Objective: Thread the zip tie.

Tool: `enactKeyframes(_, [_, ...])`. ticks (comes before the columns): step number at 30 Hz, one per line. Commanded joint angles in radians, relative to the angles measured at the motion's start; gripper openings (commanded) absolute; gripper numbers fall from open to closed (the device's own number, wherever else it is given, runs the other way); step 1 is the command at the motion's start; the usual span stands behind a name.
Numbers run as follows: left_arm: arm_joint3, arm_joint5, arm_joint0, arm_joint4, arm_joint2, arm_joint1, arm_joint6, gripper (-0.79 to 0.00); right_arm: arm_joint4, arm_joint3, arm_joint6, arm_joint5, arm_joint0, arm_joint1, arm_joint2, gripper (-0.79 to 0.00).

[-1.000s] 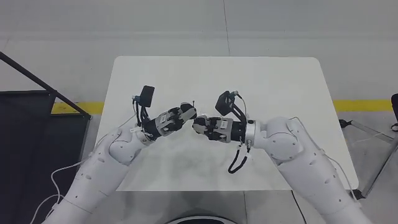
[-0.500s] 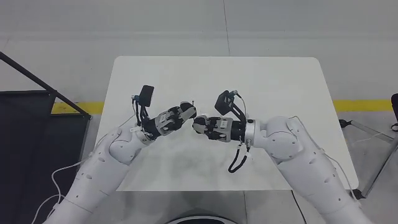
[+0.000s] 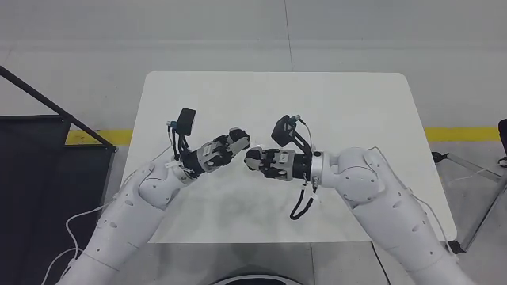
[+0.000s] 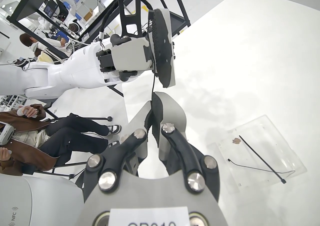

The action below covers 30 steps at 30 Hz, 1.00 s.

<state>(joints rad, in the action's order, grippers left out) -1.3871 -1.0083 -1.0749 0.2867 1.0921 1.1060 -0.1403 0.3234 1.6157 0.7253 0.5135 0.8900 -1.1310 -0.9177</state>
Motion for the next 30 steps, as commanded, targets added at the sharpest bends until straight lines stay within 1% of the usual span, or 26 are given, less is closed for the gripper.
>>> enactKeyframes(1, [-0.001, -0.002, -0.001, 0.0, 0.003, 0.001, 0.0, -0.622, -0.001, 0.0, 0.001, -0.001, 0.0, -0.001, 0.0, -0.785])
enactKeyframes(6, [-0.004, -0.004, -0.005, 0.001, 0.008, 0.003, 0.0, -0.628, -0.003, -0.002, 0.004, -0.002, -0.001, -0.002, 0.0, -0.785])
enactKeyframes(10, [-0.004, -0.004, -0.007, 0.005, 0.012, 0.004, -0.002, -0.659, -0.004, -0.003, 0.004, -0.002, -0.001, -0.003, -0.001, -0.785])
enactKeyframes(16, [-0.004, -0.004, -0.009, 0.004, 0.016, 0.007, -0.007, -0.739, -0.008, -0.007, 0.007, -0.005, -0.002, -0.004, -0.001, -0.785])
enactKeyframes(18, [-0.004, -0.003, -0.009, 0.004, 0.018, 0.007, -0.009, -0.785, -0.01, -0.009, 0.007, -0.006, -0.002, -0.005, -0.001, -0.785])
enactKeyframes(27, [-0.004, -0.003, -0.011, 0.01, 0.027, 0.011, -0.007, -0.785, -0.014, -0.014, 0.01, -0.009, -0.005, -0.008, -0.002, -0.782])
enactKeyframes(28, [-0.004, 0.001, -0.011, 0.018, 0.033, 0.011, -0.001, -0.785, -0.018, -0.015, 0.013, -0.006, -0.004, -0.007, -0.006, -0.742])
enactKeyframes(29, [-0.008, 0.008, -0.012, 0.036, 0.044, 0.011, 0.009, -0.785, -0.022, -0.017, 0.015, -0.004, -0.002, -0.005, -0.013, -0.68])
enactKeyframes(30, [-0.012, 0.013, -0.015, 0.06, 0.053, 0.011, 0.021, -0.785, -0.026, -0.016, 0.02, -0.003, 0.002, -0.003, -0.023, -0.56])
